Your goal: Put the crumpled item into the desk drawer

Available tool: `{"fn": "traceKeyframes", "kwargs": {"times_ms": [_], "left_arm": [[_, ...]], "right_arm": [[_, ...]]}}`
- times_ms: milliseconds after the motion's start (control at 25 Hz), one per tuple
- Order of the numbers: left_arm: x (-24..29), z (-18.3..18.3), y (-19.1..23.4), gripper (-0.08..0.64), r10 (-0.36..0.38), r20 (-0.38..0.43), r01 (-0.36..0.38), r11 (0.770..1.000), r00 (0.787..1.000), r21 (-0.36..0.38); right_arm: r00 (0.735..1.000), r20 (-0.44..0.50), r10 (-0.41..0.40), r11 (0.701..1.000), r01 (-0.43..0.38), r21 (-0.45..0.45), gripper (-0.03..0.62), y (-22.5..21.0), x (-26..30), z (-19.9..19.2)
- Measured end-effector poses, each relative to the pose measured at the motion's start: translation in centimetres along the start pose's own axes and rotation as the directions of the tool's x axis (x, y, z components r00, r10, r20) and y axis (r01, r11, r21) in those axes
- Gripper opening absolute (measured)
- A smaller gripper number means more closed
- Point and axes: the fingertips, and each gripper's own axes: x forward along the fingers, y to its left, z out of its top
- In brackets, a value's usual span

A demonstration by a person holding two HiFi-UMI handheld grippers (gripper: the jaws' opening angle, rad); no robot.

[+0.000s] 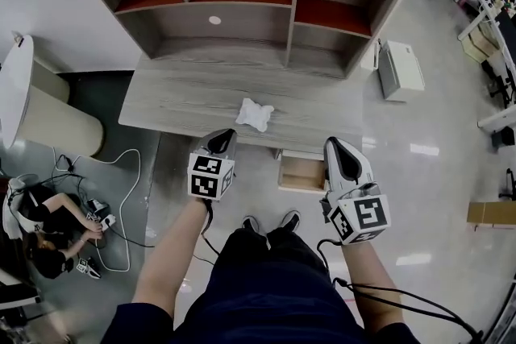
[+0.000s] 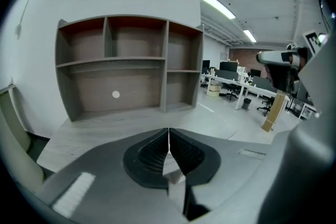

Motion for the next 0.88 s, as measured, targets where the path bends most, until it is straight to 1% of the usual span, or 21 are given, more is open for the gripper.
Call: {"fn": "traceKeyframes", "kwargs": {"times_ms": [80,160,240,320,440,520,680,760,880], "left_arm": [[1.8,-0.6,0.0,0.006,0.0,-0.029,0.001,0.999,1.0,0.033],[3.4,-1.2,0.4,0.006,-0.005,-0.055,0.009,0.997,0.998,0.071],[5.3,-1.7,0.8,0.006,-0.027,-0.092,0.037,0.993,0.995,0.108],[7.7,-2.2,0.9,0.006,-0.063,-0.146,0.083,0.987,0.987,0.138],[11.3,-4.1,0.6,0.008,-0.12,-0.257,0.171,0.967,0.959,0.187],[13.3,-5.5,0.5,0.008,-0.138,-0.314,0.209,0.957,0.939,0.203],[15.9,-7.1,0.7,0.011,-0.142,-0.375,0.236,0.947,0.916,0.218],[16.9,-8.0,0.6,0.02,-0.14,-0.413,0.246,0.945,0.9,0.216],[18.1,-9.6,0.9,0.052,-0.129,-0.465,0.241,0.952,0.876,0.19]], "right_arm": [[1.0,-0.007,-0.004,1.0,0.004,-0.009,0.006,-0.8,0.0,-0.3],[1.0,-0.01,-0.026,1.0,0.026,-0.007,0.006,-1.1,-0.2,-0.6],[0.998,-0.013,-0.064,0.998,0.064,-0.003,0.006,-1.4,-0.6,-0.8],[0.994,-0.02,-0.112,0.994,0.112,0.01,0.006,-2.0,-0.8,-1.1],[0.983,-0.037,-0.181,0.983,0.182,0.034,0.006,-2.7,-1.5,-2.2],[0.974,-0.045,-0.224,0.973,0.226,0.047,0.006,-3.3,-2.2,-2.9],[0.953,-0.055,-0.298,0.951,0.302,0.073,0.006,-4.4,-4.0,-4.0],[0.941,-0.062,-0.331,0.938,0.336,0.084,0.006,-5.1,-4.9,-4.5],[0.923,-0.067,-0.378,0.918,0.383,0.102,0.006,-6.2,-6.2,-5.1]]}}
